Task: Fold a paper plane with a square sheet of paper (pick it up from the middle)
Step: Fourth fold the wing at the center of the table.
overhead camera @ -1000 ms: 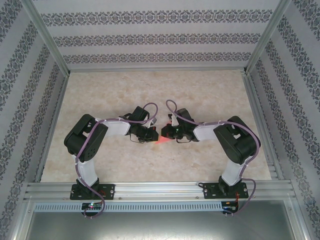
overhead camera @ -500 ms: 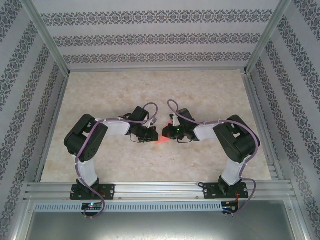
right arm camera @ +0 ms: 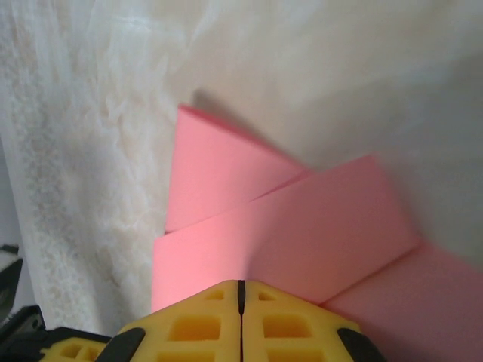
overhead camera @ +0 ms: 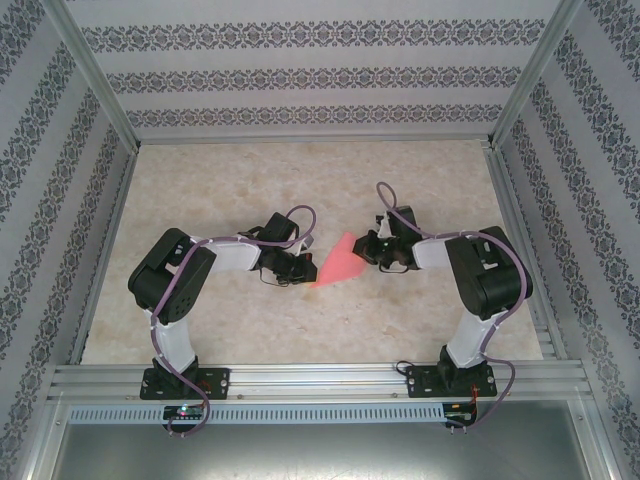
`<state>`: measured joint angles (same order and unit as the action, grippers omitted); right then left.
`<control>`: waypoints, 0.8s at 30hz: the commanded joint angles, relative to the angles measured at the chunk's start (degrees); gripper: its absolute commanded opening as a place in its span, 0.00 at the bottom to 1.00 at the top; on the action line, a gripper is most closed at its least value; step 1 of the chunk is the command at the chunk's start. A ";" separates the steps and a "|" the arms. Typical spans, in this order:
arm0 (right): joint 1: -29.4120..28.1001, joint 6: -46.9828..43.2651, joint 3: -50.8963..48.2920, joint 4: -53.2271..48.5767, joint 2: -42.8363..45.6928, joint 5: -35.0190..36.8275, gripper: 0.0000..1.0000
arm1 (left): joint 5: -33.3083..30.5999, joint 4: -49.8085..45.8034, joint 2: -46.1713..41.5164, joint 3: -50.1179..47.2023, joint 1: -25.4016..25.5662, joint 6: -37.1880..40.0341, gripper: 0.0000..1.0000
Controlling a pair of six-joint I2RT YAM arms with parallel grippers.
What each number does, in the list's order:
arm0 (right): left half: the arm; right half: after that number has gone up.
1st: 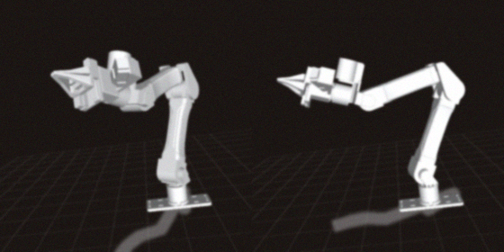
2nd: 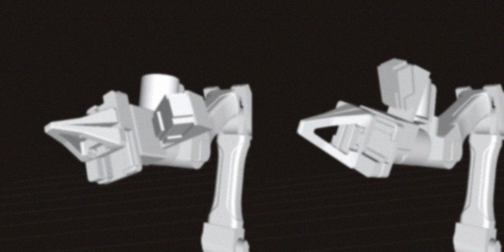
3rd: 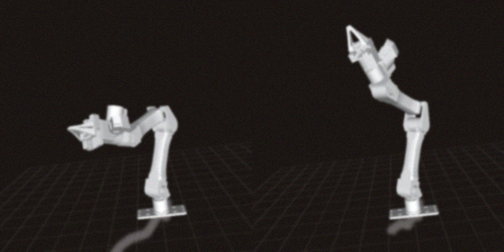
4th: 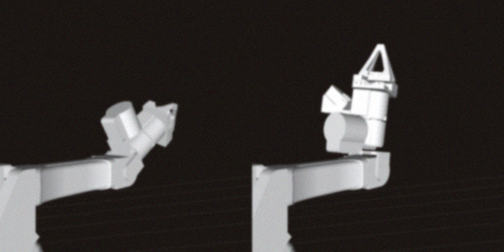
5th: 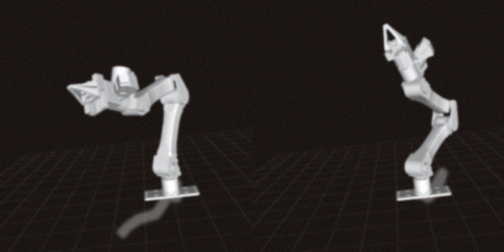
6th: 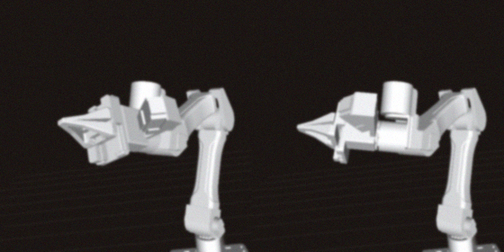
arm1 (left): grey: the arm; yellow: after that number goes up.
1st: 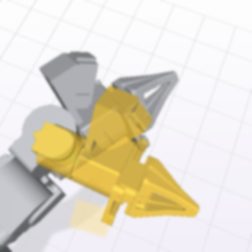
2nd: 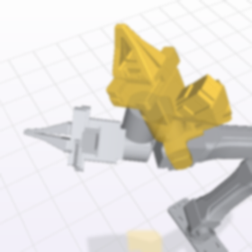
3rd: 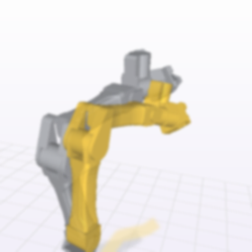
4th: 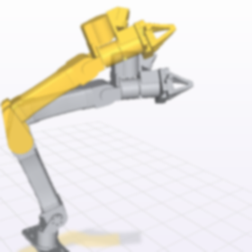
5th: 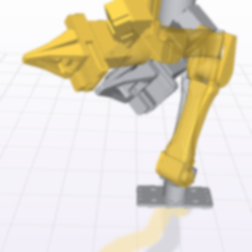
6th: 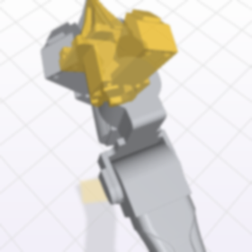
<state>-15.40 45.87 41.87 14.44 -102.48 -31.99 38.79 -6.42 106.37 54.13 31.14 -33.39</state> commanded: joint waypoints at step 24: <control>5.07 3.09 -3.47 -7.32 15.14 7.27 0.50 | -9.35 -8.08 -6.55 7.17 -0.54 -0.40 0.49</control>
<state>-8.03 46.92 40.97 8.56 -89.73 -26.55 34.20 -11.99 103.90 58.94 31.09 -33.47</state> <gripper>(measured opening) 0.473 0.448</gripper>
